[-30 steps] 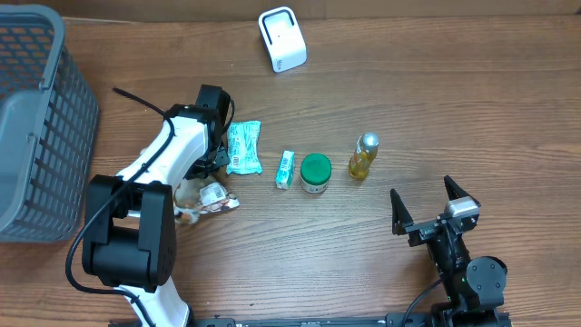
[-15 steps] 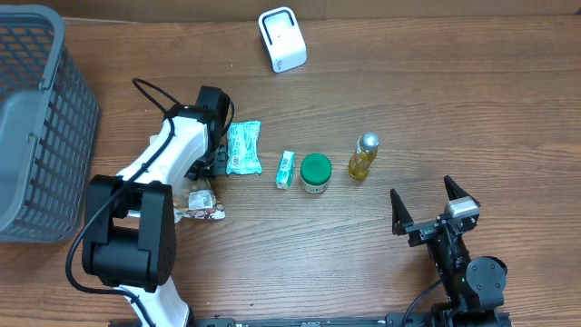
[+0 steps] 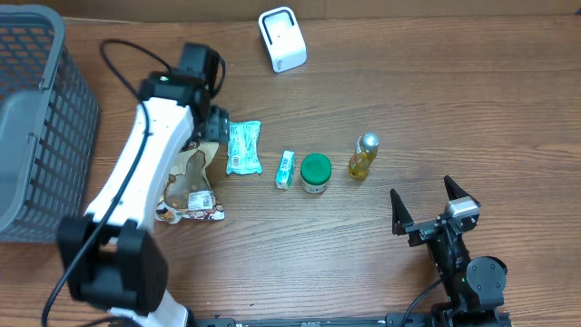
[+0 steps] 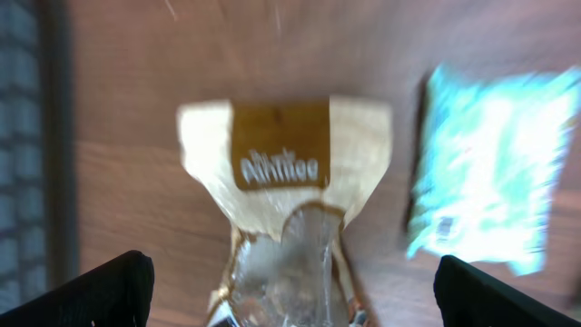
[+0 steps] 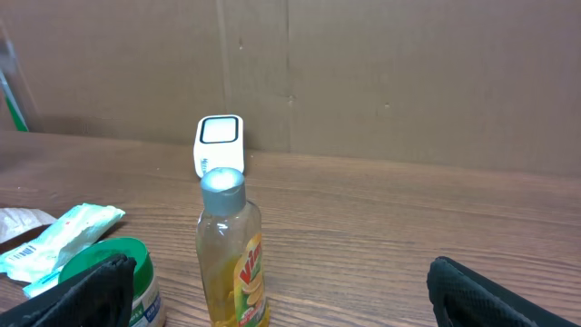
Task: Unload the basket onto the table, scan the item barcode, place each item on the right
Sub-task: 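Release the items and retract the left arm to the left side, then reach the right gripper forward over the oil bottle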
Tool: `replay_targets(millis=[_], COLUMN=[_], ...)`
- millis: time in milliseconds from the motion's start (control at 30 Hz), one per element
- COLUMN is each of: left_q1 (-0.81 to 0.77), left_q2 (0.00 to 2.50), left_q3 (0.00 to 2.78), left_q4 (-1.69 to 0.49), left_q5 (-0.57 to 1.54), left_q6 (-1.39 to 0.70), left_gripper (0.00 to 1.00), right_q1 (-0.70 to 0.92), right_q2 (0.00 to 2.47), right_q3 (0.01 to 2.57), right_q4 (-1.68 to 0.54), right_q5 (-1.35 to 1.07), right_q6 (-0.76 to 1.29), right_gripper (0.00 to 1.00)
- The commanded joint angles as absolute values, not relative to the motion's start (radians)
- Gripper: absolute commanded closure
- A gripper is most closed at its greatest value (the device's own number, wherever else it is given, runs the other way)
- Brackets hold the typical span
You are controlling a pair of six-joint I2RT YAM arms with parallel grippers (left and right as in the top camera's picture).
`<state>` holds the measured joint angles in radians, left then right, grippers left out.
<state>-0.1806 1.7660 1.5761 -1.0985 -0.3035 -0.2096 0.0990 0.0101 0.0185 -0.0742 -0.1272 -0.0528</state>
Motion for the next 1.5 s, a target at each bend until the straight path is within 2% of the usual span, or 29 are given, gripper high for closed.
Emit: replay_targets(millis=[0, 233, 600, 1467], left_q1=[-0.141, 0.009, 0.239, 0.249], left_q2=[1.658, 1.600, 1.608, 1.608], left_q3=[1.666, 1.687, 1.686, 1.686], left_q4=[-1.077, -1.011, -1.023, -1.022], left_q5=[-0.314, -0.306, -0.280, -0.280], left_q6=[-0.224, -0.216, -0.206, -0.206], left_gripper=[0.00, 0.01, 0.01, 0.00], right_q1=[0.100, 0.100, 0.100, 0.100], right_q2=[0.003, 0.003, 0.003, 0.003], right_q3=[0.008, 0.008, 0.008, 0.008], right_q4=[-0.070, -0.070, -0.070, -0.070], right_q5=[-0.133, -0.133, -0.133, -0.133], right_q6=[-0.052, -0.052, -0.052, -0.052], right_gripper=[0.00, 0.00, 0.00, 0.00])
